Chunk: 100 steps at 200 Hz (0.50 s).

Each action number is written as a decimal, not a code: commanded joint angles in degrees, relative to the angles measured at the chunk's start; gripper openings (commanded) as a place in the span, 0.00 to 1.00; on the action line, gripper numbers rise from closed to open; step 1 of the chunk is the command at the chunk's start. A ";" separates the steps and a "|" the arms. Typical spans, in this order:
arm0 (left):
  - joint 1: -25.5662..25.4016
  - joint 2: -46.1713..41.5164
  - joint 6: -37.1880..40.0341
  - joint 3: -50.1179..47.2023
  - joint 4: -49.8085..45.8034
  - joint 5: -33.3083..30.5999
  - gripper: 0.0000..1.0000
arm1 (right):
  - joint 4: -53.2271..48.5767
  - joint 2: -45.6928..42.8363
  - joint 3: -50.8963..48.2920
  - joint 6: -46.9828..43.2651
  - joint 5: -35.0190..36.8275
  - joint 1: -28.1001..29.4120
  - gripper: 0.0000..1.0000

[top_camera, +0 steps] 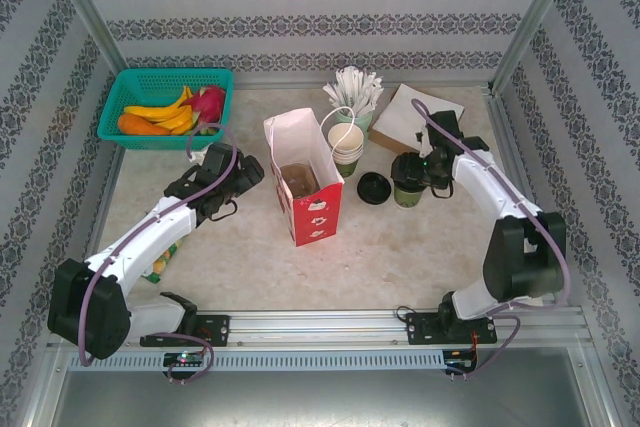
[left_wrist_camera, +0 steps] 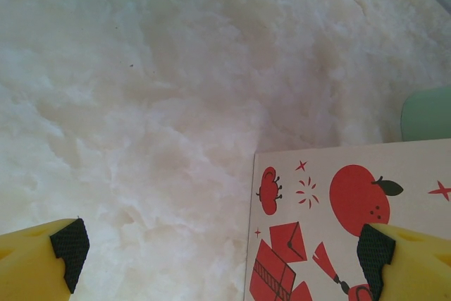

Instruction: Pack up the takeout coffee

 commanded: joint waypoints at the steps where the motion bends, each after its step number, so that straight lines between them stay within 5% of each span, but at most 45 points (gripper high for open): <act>1: 0.73 -0.74 0.82 -0.45 2.24 -0.22 0.99 | -2.91 -4.26 -3.82 2.93 -0.89 0.00 0.77; 100: 0.71 0.83 0.96 -0.44 4.70 2.36 0.99 | 5.09 -10.60 -11.30 9.56 -2.54 13.55 0.80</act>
